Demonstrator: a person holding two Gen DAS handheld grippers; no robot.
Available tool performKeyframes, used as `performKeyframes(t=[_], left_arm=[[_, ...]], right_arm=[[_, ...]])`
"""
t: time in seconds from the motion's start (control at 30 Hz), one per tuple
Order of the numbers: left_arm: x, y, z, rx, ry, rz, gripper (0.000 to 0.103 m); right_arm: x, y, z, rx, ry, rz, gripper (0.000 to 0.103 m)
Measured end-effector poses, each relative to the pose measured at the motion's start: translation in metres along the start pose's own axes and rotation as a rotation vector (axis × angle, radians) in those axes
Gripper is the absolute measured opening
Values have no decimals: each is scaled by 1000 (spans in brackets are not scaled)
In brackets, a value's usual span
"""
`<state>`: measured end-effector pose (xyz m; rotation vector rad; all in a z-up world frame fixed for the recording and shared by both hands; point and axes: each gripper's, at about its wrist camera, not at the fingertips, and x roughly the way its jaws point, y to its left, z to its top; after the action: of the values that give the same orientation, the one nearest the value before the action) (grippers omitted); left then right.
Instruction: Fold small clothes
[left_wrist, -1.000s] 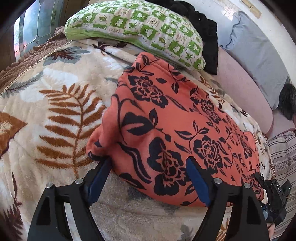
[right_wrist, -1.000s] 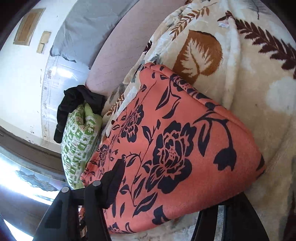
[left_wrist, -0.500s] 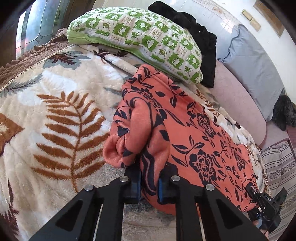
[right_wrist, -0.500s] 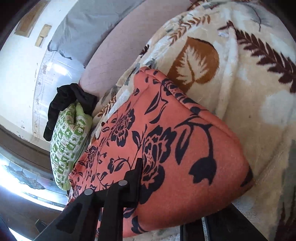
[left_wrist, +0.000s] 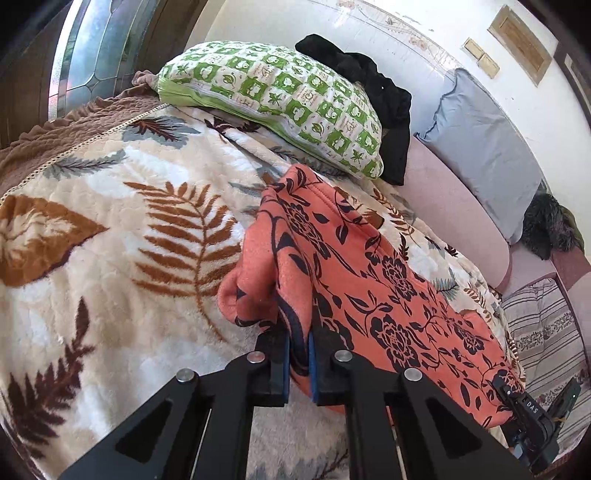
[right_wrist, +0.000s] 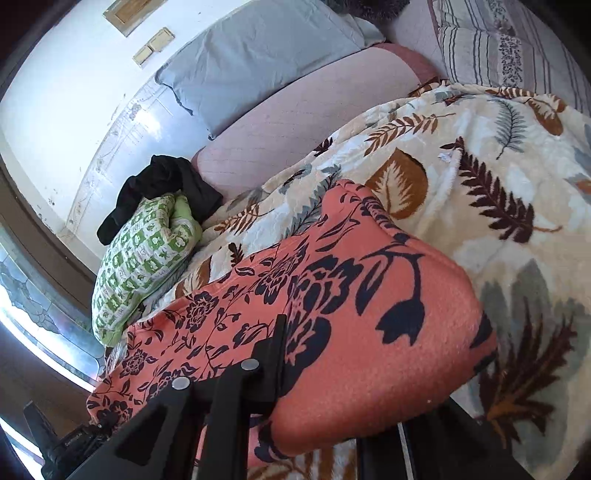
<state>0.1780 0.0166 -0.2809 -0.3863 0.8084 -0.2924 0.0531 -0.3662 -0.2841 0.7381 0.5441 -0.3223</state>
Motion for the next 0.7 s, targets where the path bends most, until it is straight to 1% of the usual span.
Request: performKeyframes(t=[0.07,0.1,0.17,0.23,0.27,0.3,0.37,0.4,0.43,0.47,0.5,0.53,0.57,0.63,0.67,0.7], left_arm=[[-19,6,-10,14,-22,21,5],[-30,10,-16,16,-36,30,0],[-48,21,-25,20,-64,54,0],[-53,36,-30,6,-53,63,0],[-54,45,-30,-27,-41,66,0],[-53,55,-29,-60,-32,53,0],[-45,67,-23,-90,8,-8,0],[-41,71,-21,-104,30,-18,4],[-39,74,-19,-125,33,-36,10],[-38,77,-17,-147,27,-65,33],[-37,78,-15,-168,21,-96,69],[-36,77,-13,-193,15,-123,84],[-36,75,-12,-220,-1,-158,91],[-31,68,-9,-238,-6,-218,91],[-26,62,-8,-226,7,-225,91],[-18,55,-7,-213,34,-214,91]], right_arm=[[-17,-3,-13,-9,4,-12,15],[-24,-6,-19,-4,10,-13,15],[-34,-11,-28,5,25,-23,15],[-35,-16,-35,6,42,-42,15],[-34,-19,-36,15,51,-49,15],[-32,-22,-37,20,56,-55,15],[-28,-24,-37,12,50,-70,15],[-25,-24,-37,5,49,-75,15],[-23,-24,-38,2,48,-80,15],[-21,-25,-39,0,50,-86,15],[-18,-26,-40,0,56,-94,15],[-15,-27,-42,5,64,-102,15],[-13,-29,-44,17,72,-105,15],[-9,-34,-48,47,88,-105,15],[-8,-36,-48,59,93,-102,15],[-7,-38,-49,66,95,-98,15]])
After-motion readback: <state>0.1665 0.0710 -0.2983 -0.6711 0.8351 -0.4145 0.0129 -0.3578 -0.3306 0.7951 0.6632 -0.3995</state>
